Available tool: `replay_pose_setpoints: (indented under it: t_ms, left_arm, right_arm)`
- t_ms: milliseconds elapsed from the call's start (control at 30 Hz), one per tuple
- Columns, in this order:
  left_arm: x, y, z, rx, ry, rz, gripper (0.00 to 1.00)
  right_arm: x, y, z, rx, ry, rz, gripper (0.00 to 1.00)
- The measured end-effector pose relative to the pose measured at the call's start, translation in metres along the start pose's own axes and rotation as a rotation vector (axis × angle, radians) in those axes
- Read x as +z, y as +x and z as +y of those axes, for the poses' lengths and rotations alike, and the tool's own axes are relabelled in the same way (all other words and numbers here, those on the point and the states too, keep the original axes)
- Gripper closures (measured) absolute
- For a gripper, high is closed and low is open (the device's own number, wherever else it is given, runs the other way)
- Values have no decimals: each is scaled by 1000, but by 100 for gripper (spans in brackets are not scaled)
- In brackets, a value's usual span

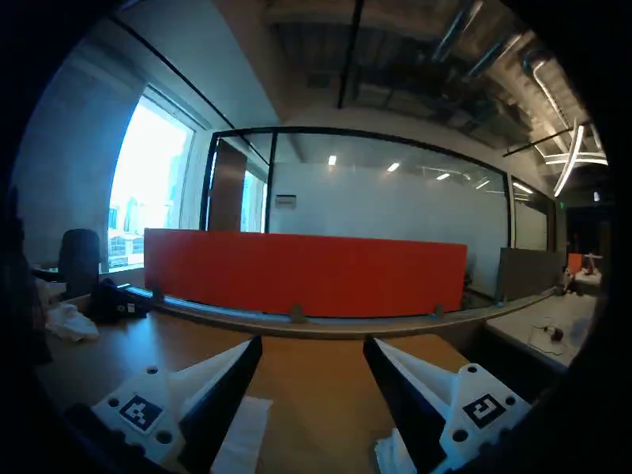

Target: Fold towel

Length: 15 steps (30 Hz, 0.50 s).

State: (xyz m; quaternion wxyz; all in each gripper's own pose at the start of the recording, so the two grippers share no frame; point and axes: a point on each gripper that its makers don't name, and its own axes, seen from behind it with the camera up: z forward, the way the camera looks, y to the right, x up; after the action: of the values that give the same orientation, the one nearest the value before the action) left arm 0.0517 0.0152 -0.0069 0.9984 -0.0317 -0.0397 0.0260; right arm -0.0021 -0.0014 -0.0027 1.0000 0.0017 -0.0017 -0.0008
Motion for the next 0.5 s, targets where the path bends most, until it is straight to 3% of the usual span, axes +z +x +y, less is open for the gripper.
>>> replay_pose_setpoints:
  t_ms: [267, 500]
  left_arm:
    - [-7, 8, 12, 79, -64, -80, 0]
    - [-11, -4, 33, 127, -145, -159, 0]
  right_arm:
    - [-11, -7, -11, -32, 66, -53, 1]
    - [-15, -23, -27, -88, 159, -154, 1]
